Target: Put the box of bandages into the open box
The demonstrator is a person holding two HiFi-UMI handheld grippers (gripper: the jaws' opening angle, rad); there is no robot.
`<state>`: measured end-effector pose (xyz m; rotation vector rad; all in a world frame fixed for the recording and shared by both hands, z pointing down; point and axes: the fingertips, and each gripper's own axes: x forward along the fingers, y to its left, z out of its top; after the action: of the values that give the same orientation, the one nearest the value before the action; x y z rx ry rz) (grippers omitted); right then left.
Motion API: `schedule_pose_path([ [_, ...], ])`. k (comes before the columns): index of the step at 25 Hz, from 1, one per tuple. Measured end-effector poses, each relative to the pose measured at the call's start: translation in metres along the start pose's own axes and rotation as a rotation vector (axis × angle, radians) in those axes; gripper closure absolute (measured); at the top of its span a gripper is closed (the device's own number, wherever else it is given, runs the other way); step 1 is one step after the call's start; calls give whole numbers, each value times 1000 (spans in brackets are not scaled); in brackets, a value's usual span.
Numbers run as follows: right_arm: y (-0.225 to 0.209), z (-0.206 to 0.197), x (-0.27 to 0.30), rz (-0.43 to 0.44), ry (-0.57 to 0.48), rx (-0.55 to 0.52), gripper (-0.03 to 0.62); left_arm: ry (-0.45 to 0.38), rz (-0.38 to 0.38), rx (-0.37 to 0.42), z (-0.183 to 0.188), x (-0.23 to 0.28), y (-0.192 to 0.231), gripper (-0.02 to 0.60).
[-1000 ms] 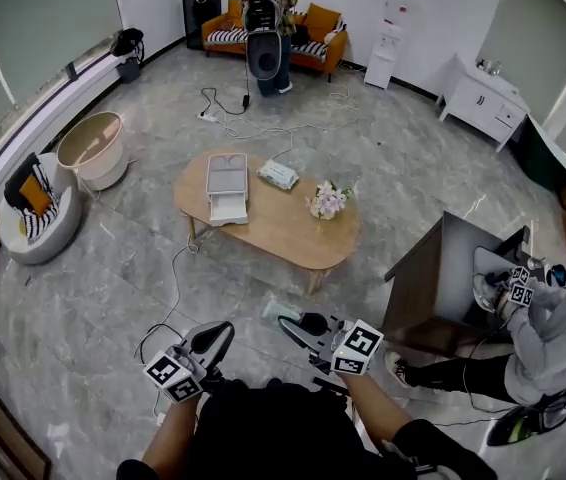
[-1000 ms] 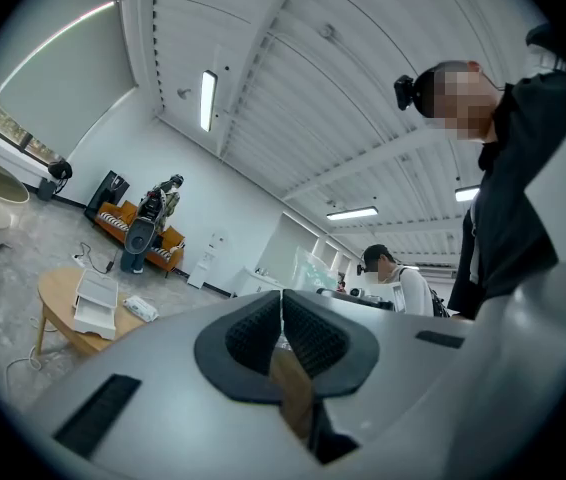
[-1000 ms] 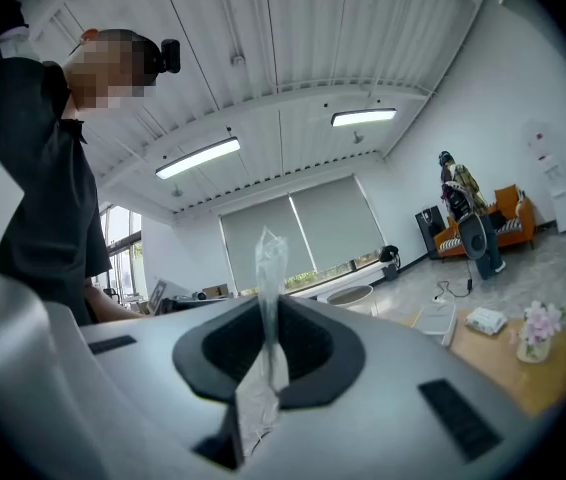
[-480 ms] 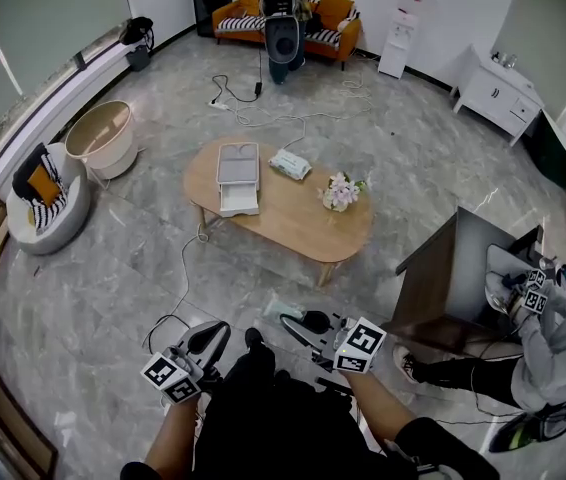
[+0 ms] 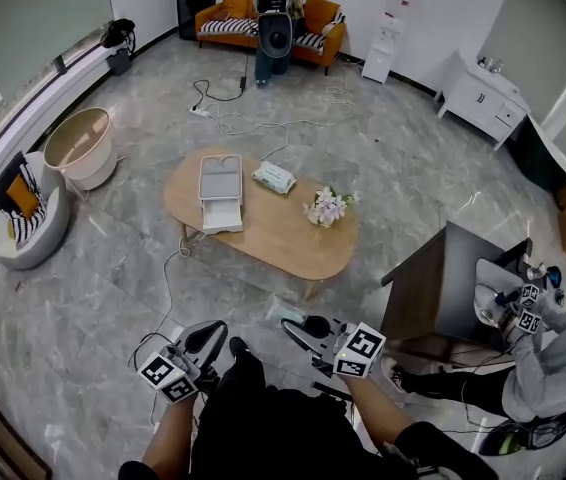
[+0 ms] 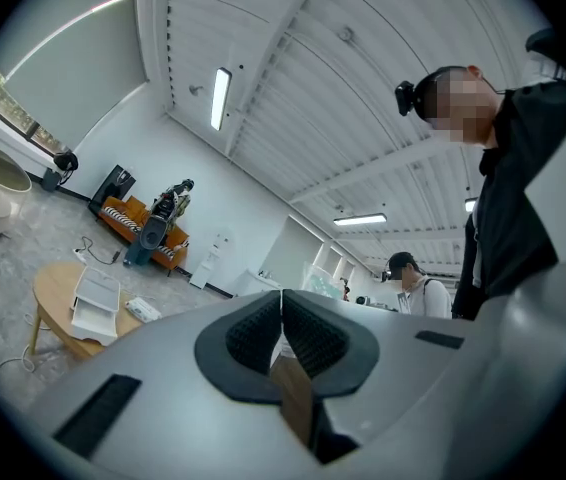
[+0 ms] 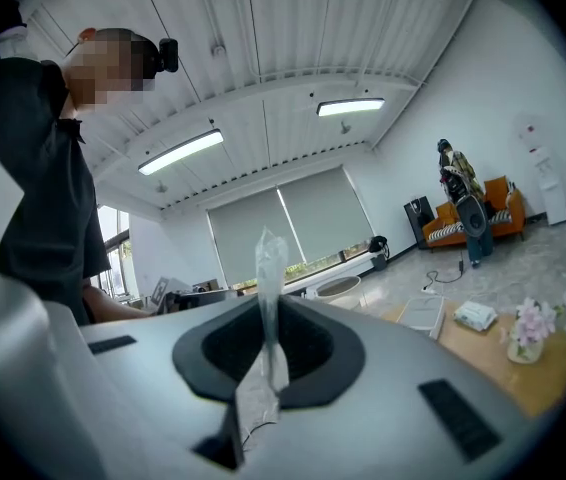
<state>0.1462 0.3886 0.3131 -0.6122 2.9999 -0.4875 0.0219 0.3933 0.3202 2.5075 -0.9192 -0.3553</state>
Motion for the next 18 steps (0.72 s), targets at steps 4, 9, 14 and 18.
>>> schedule_pose_path([
  [4,-36,21,22,-8,19,-12,557,-16,-7,-21,22,31,37,561],
  [9,-91,53,56,-33,17,-35,557,-35,-28,-24,54,66,86,561],
  [14,-137,76,95,-58,19,-51,557,-29,-61,-23,82,92,132,561],
  [18,-159,86,119,-77,5,-49,557,-17,-83,-33,90,106,162,561],
])
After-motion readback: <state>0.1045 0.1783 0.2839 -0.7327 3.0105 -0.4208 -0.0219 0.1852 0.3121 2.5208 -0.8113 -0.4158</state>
